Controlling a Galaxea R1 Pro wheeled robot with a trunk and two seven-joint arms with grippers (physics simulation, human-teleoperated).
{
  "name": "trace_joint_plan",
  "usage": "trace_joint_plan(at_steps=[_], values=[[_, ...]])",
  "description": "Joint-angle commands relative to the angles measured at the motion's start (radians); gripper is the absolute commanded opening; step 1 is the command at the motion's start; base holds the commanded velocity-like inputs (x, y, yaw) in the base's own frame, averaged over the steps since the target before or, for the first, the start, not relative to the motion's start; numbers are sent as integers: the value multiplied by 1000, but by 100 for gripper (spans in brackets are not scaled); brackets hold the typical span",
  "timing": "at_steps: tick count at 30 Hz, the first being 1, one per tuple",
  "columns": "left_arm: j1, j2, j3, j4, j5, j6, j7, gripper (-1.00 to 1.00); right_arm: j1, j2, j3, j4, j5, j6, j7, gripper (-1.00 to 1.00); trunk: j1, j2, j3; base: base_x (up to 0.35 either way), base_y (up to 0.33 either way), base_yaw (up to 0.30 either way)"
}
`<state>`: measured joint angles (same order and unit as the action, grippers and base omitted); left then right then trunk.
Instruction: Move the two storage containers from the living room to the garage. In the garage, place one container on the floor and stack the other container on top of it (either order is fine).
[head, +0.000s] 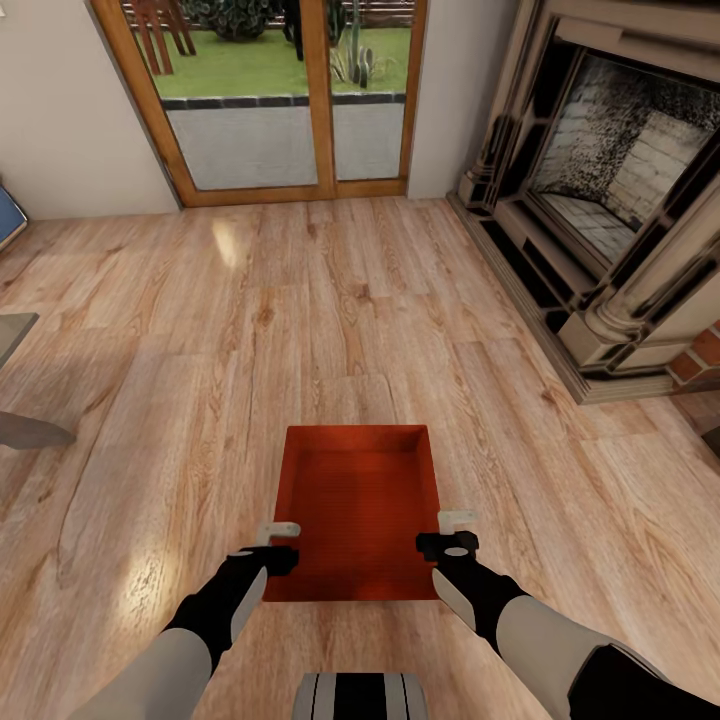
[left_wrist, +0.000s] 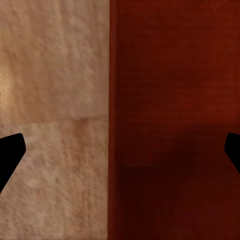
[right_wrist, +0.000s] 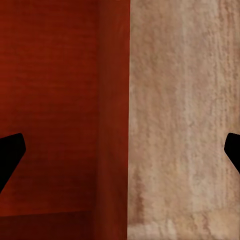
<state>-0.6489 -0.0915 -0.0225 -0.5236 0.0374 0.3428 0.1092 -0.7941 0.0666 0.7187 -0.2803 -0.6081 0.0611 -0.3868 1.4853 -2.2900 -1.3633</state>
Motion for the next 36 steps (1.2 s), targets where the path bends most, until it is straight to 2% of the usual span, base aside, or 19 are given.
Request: trace_joint_plan(at_steps=[1, 36], values=[[0, 0, -2, -2, 4, 5, 5, 100, -1, -1, 8, -2, -4, 6, -7, 100, 0, 0, -1, 0, 0, 0], [0, 8, -2, -25, 2, 1, 5, 100, -1, -1, 8, -2, -4, 6, -7, 100, 0, 0, -1, 0, 0, 0]])
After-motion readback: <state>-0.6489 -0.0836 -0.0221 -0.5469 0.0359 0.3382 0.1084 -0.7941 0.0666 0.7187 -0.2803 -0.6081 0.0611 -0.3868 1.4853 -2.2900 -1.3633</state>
